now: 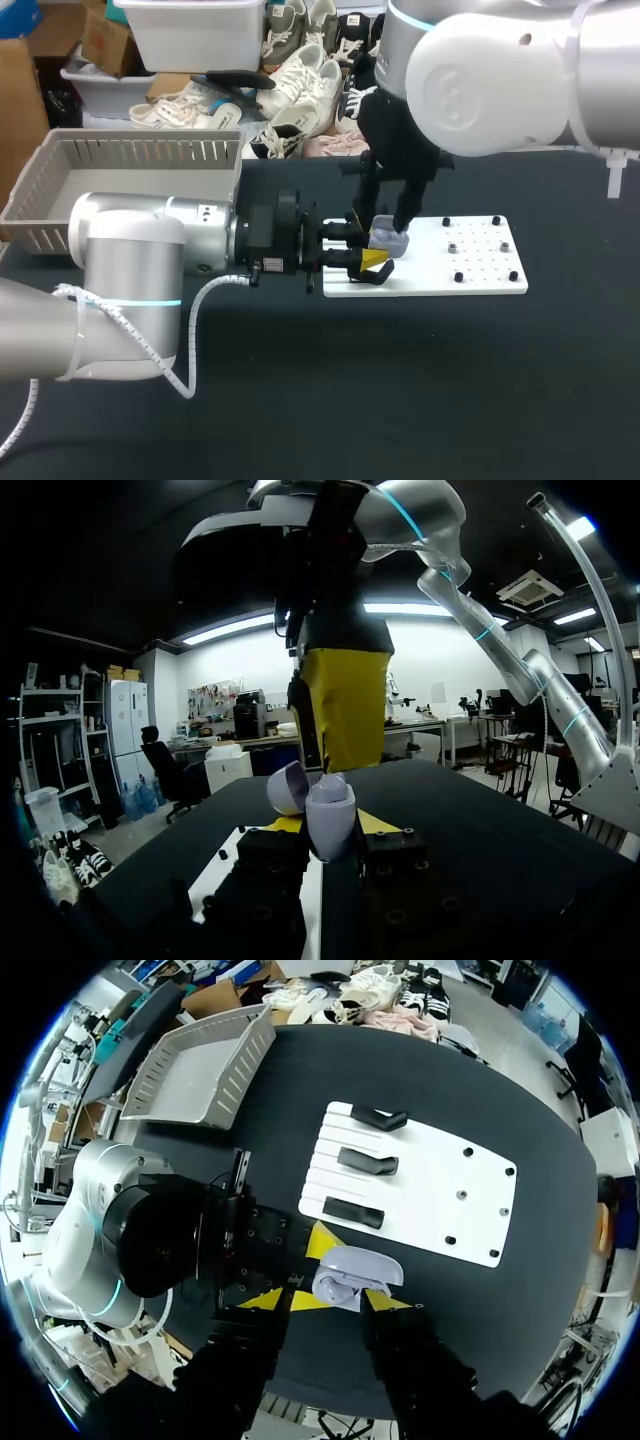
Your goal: Pick up each earbud case from the left stands, insert the matching earbuds, close the lid, and place the case in the box.
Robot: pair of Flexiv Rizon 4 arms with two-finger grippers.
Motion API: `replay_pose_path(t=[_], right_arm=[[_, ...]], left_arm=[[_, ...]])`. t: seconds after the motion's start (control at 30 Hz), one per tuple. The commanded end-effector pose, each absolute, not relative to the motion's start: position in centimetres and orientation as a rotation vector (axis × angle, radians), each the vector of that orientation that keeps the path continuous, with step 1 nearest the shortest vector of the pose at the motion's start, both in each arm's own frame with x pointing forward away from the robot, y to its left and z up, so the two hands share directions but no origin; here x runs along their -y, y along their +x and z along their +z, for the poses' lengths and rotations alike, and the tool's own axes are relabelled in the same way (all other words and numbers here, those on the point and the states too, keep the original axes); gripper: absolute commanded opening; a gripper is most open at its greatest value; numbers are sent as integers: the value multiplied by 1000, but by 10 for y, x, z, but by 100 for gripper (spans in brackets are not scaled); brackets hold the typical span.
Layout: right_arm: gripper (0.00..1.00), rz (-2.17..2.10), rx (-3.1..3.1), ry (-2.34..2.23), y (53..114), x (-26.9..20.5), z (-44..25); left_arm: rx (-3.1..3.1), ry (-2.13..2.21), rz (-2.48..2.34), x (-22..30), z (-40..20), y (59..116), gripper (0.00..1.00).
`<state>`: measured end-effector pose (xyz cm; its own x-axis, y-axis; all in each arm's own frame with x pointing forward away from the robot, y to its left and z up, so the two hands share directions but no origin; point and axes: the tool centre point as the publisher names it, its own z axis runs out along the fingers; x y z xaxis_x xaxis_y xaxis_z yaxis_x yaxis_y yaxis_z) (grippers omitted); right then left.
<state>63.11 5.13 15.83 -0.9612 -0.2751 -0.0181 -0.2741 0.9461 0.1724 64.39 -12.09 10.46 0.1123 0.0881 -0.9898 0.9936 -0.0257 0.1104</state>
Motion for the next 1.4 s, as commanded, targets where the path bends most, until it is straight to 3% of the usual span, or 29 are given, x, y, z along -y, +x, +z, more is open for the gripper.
replay_pose_path(t=[0.03, 0.13, 0.17, 0.27, 0.3, 0.83, 1.4], right_arm=[[45, -295, 3108, 442, 622, -47, 166], [49, -310, 3133, 428, 619, -43, 173], [55, -315, 3144, 418, 618, -41, 175], [97, -345, 3173, 376, 617, -32, 183], [100, -352, 3182, 361, 617, -29, 185], [100, -322, 3246, 63, 659, 4, 180], [100, -240, 3196, -83, 699, 7, 136]], left_arm=[[-1179, 1339, -1097, 121, 104, 644, 0], [-1179, 1339, -1097, 121, 104, 644, 0], [-1179, 1339, -1097, 121, 104, 644, 0], [-1179, 1339, -1097, 121, 104, 644, 0], [-1179, 1339, -1097, 121, 104, 644, 0], [-1179, 1339, -1097, 121, 104, 644, 0], [-1179, 1339, -1097, 121, 104, 644, 0]])
